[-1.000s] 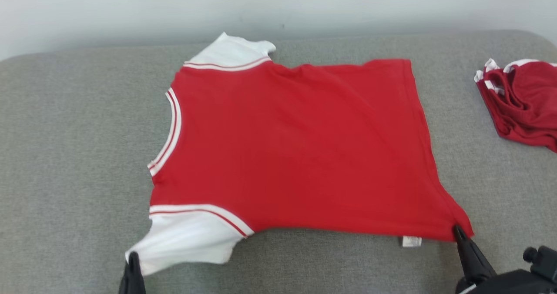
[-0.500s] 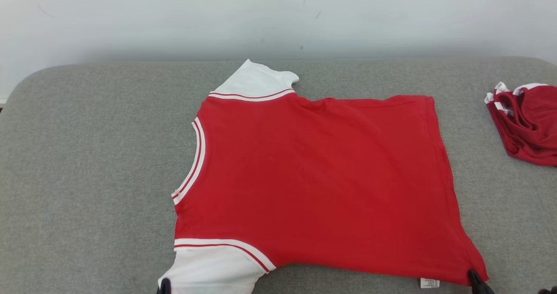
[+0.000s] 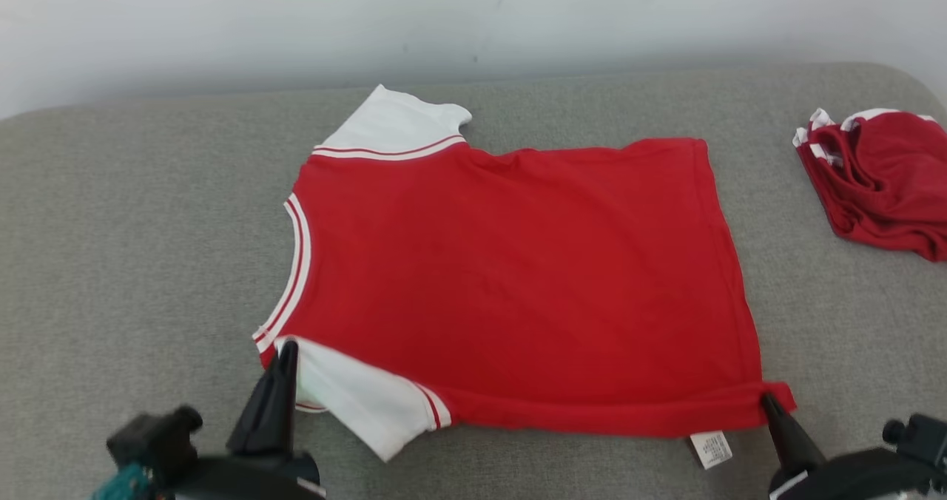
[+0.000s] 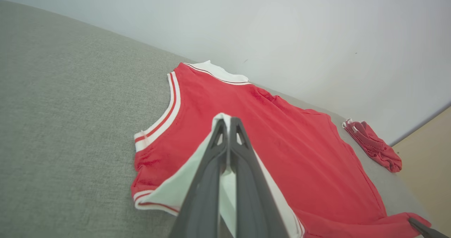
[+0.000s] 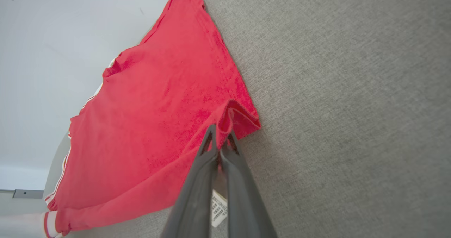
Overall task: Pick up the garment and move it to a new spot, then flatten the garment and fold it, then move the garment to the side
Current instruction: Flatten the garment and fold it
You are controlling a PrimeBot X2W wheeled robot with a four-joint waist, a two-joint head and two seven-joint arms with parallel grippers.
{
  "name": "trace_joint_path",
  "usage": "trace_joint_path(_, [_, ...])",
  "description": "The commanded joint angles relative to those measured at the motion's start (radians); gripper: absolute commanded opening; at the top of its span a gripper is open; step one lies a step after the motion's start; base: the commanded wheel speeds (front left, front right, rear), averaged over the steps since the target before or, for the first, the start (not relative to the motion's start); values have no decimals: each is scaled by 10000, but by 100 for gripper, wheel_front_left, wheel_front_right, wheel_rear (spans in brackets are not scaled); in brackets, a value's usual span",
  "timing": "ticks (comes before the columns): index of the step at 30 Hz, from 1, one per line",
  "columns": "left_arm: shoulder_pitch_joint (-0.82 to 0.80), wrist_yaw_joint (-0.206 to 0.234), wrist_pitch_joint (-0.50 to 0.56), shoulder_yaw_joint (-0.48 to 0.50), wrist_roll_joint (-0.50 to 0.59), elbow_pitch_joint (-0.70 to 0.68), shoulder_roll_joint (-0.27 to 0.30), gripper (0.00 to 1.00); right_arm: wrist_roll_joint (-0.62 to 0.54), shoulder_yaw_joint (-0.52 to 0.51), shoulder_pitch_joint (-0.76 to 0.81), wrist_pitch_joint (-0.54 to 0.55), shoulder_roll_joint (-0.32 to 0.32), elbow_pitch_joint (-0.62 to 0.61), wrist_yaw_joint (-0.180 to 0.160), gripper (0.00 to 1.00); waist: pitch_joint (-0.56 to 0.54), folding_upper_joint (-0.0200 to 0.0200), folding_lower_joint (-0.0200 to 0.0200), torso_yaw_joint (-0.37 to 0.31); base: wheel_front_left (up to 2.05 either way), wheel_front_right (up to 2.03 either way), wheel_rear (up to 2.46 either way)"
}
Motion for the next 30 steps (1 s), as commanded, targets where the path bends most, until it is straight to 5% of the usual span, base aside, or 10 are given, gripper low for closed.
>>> trace_joint_path(1, [-405, -94, 70, 32, 88, 169, 66, 0, 95, -9, -287, 53, 43, 78, -25, 0, 223, 0, -1, -201, 0, 0, 0])
trace_joint_path(15, [-3946, -803, 296, -2, 211, 3651, 253, 0, -87, 32, -2676, 187, 90, 1397, -25, 0, 832, 0, -1, -389, 0, 0, 0])
trace_joint_path(16, [-4112, -868, 233, -15, 226, 3894, 247, 0, -144, 91, -2794, 132, 80, 1423, -25, 35, 840, 0, -1, -392, 0, 0, 0])
trace_joint_path(17, [-4112, -868, 233, -15, 226, 3894, 247, 0, -144, 91, -2794, 132, 80, 1423, -25, 35, 840, 0, -1, -392, 0, 0, 0])
trace_joint_path(18, [-4263, -899, 113, -13, 228, 4135, 233, 0, -179, 116, -2899, 77, 56, 1467, -25, 49, 841, 0, -1, -388, 0, 0, 0])
trace_joint_path(19, [-4374, -937, -11, -38, 276, 4380, 233, 37, -279, 145, -2966, -23, -15, 1481, -25, 72, 832, 0, -1, -382, 0, 0, 0])
trace_joint_path(20, [-4464, -947, -145, -91, 328, 4597, 201, 100, -344, 189, -3009, -109, -68, 1526, -25, 100, 811, 0, -1, -368, 0, 0, 0])
trace_joint_path(30, [-3732, -1064, -1014, -83, 475, 5176, 155, 100, -1357, 1159, -2214, -1143, -1150, 1360, -25, 100, 265, 0, -1, -223, 0, 0, 0])
